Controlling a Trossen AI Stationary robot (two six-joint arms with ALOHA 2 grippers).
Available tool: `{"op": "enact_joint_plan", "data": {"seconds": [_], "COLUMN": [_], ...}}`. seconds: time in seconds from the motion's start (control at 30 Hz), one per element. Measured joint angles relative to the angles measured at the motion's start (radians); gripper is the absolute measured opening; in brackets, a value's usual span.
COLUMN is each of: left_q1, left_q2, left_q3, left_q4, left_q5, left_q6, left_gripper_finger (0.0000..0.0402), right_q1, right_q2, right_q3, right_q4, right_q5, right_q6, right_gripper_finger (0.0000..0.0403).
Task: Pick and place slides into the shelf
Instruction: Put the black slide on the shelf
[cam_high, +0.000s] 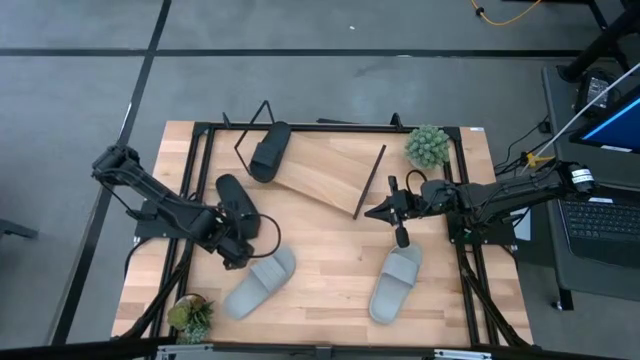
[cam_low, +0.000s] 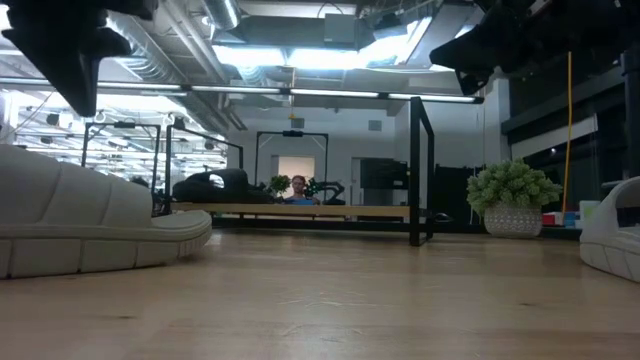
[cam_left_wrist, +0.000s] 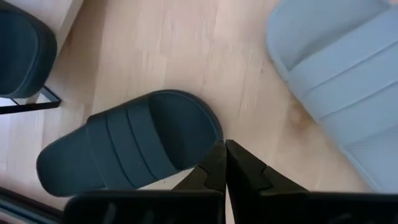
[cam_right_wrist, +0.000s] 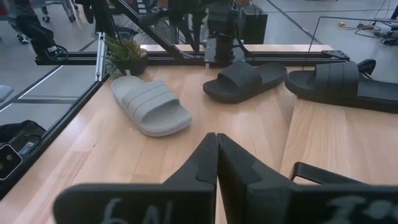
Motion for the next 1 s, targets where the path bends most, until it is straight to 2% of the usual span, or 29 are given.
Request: {"op": "enact_joint_plan", "data": {"seconds": [0.33,0.73,1.0], "left_q1": [0.000,0.000,0.000], "left_q2": [0.064,0.065,0.065], "left_q3": [0.000,-0.016,-0.118], "left_q4": [0.001,0.009,0.090], "left_q5": [-0.003,0.015,0.020], "left_q6": [-0.051,-0.081,-0.074], "left_gripper_finger": [0.0006,0.0101,0.0118], "right_q1": [0.000,0.000,0.000], "right_q2": [0.000,0.000,0.000], "right_q3": [0.000,0.000,0.000], "right_q4": [-0.004,-0.008,-0.008], "right_q5": [0.000,0.000,0.000], "right_q6": [-0.003,-0.002,0.000], "right_gripper_finger": [0.0007,0.0007,0.0007]}}
